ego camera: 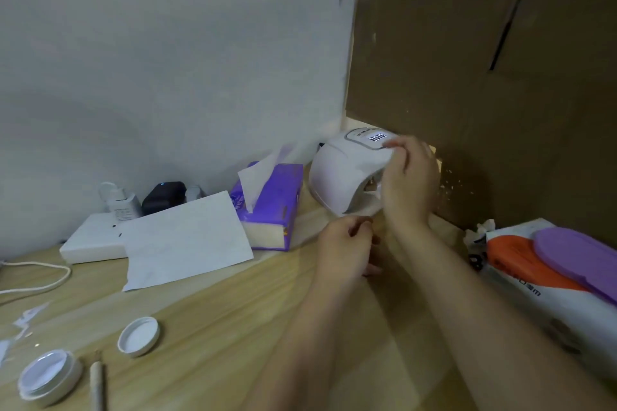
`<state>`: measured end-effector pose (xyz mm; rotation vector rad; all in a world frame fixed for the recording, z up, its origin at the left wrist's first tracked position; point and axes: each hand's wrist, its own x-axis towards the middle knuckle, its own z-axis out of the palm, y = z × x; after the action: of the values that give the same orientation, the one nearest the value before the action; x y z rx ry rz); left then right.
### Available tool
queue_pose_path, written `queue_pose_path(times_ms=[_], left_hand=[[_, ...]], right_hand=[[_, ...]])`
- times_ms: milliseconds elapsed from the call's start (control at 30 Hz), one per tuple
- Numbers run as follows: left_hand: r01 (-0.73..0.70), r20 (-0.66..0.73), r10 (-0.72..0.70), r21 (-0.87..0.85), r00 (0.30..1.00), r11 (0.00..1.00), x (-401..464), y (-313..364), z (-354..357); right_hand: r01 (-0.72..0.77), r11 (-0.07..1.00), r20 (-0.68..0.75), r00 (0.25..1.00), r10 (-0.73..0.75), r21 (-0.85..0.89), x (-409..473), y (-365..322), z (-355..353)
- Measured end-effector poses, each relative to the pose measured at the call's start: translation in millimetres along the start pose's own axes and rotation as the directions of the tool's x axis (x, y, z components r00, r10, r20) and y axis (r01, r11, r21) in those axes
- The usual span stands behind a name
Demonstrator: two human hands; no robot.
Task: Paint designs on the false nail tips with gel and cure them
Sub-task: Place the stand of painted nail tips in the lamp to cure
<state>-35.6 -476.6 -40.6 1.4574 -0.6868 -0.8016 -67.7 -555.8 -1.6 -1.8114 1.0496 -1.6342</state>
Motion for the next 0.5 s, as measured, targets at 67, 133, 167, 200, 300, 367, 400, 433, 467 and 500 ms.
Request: queue_pose_path(times_ms=[67, 133, 167, 200, 300, 367, 400, 433, 467, 500], left_hand=[[0.006, -0.007, -0.007, -0.031, 1.000, 1.000, 0.6, -0.1, -0.9], [0.001, -0.008, -0.001, -0.048, 1.000, 0.999, 0.0, 0.0, -2.1], [-0.002, -0.008, 0.001, -0.060, 1.000, 0.998, -1.3, 0.8, -2.4], [-0.002, -0.006, 0.002, -0.072, 1.000, 0.997, -1.6, 1.2, -3.0], [0.002, -0.009, -0.002, -0.088, 1.000, 0.996, -2.4, 2.4, -4.6], [-0.009, -0.011, 0.008, -0.096, 1.000, 0.995, -5.1, 1.7, -3.3], [-0.016, -0.011, 0.015, -0.100, 1.000, 0.995, -7.2, 1.5, -2.4], [-0.025, -0.009, 0.024, -0.098, 1.000, 0.995, -8.8, 1.8, -1.2], [-0.045, -0.008, 0.044, -0.085, 0.999, 0.995, -9.3, 1.8, -0.6], [-0.070, -0.014, 0.069, -0.069, 0.998, 0.995, -9.1, 1.8, -0.7]], right_hand=[[0.123, 0.965, 0.264, 0.963, -0.060, -0.230, 29.0, -5.7, 4.3], [0.199, 0.891, 0.510, 0.859, 0.041, -0.408, 54.9, -9.5, 9.7], [0.240, 0.851, 0.591, 0.800, 0.099, -0.468, 64.5, -11.1, 12.6], [0.283, 0.811, 0.646, 0.750, 0.145, -0.511, 71.7, -12.8, 15.9], [0.388, 0.689, 0.692, 0.684, 0.231, -0.613, 81.0, -17.0, 25.7], [0.413, 0.641, 0.678, 0.697, 0.235, -0.647, 82.3, -16.8, 28.8], [0.422, 0.635, 0.678, 0.700, 0.226, -0.647, 82.0, -16.1, 29.5], [0.428, 0.635, 0.680, 0.701, 0.216, -0.642, 82.0, -15.4, 30.3], [0.431, 0.640, 0.684, 0.699, 0.209, -0.636, 82.4, -14.9, 30.8], [0.426, 0.651, 0.688, 0.696, 0.208, -0.628, 83.5, -15.0, 31.0]])
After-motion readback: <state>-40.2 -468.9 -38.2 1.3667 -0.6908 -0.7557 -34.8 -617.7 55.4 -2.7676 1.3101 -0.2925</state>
